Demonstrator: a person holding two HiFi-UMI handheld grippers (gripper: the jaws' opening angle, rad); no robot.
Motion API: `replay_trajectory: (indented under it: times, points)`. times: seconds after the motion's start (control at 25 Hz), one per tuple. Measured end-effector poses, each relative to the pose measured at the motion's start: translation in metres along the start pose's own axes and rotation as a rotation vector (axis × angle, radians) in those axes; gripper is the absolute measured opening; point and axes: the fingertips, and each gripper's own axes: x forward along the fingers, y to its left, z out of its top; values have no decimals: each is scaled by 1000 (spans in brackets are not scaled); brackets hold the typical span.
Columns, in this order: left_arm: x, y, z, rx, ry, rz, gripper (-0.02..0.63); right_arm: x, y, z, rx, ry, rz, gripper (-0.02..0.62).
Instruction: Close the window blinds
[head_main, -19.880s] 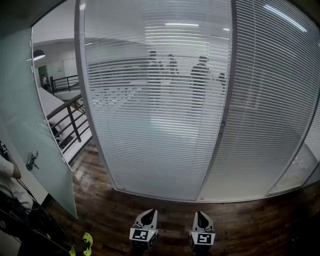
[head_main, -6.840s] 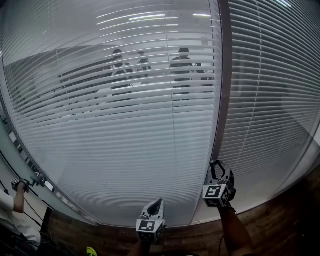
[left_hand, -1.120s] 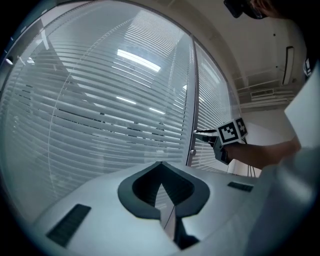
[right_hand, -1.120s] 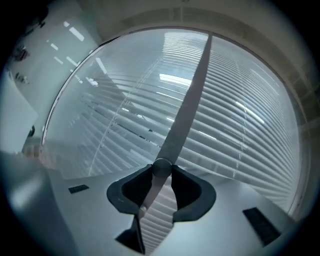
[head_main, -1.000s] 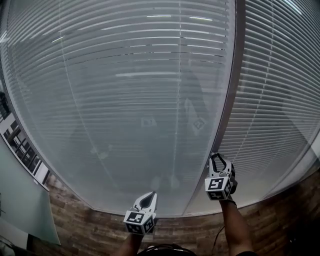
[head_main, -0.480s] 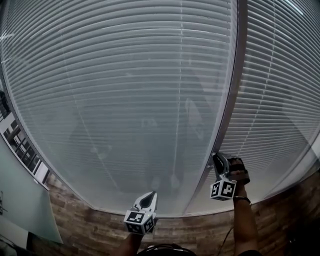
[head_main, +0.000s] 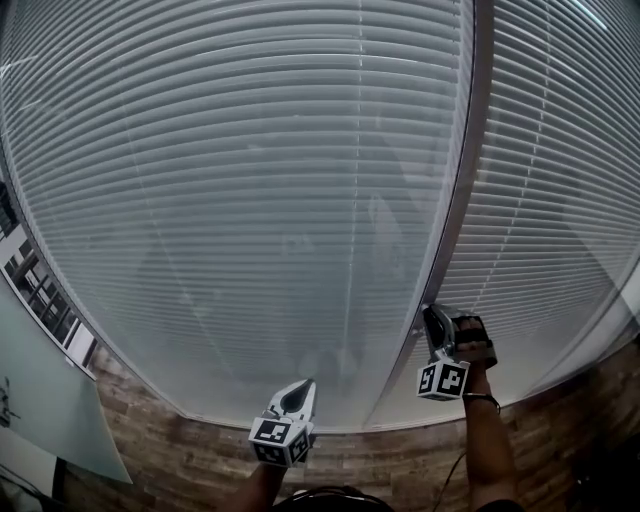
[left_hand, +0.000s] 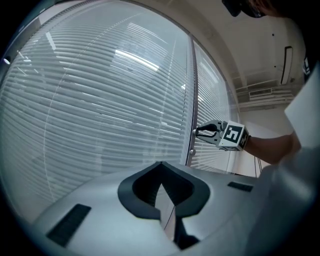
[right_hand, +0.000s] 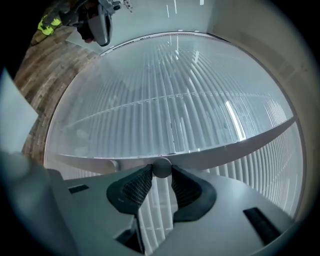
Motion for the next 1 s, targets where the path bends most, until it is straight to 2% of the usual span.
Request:
replay_trajectory:
  times: [0.12, 0.2, 0.24, 0.32, 0.48, 0.56, 0.64, 0.72, 0.8, 0.88, 1.0]
  points:
    - [-1, -6, 8, -4, -8, -4, 0, -3, -1, 3, 20, -15, -23, 124]
    - [-1, -8, 9, -6, -13, -2, 0, -6, -3, 4, 105, -30, -38, 124]
    - [-1, -8, 8, -4, -13, -3, 0, -8, -5, 3, 181, -38, -45, 124]
    - [-1, -7, 6, -1, -9, 1, 0, -15, -10, 1, 399, -63, -58, 124]
    - [-2, -7, -1, 6, -2, -1, 0, -36, -15, -5, 961, -172, -48, 124]
    - [-2, -5, -2, 4, 2, 7, 0, -44, -14, -11, 1147, -187, -34, 124]
    - [-3, -6, -1, -1, 9, 19, 0, -55, -15, -14, 1229, -161, -20, 124]
    - [-4, -9, 1, -4, 17, 23, 0, -65, -16, -10, 1262, -169, -2, 121]
    - [-4, -16, 10, -1, 12, 24, 0, -75, -16, 1, 1282, -187, 12, 82]
    - [-2, -21, 8, 24, 13, 11, 0, -86, -16, 12, 1302, -198, 16, 16]
    - [-1, -29, 10, 34, 10, 14, 0, -98, 3, 18, 1310, -224, 32, 3]
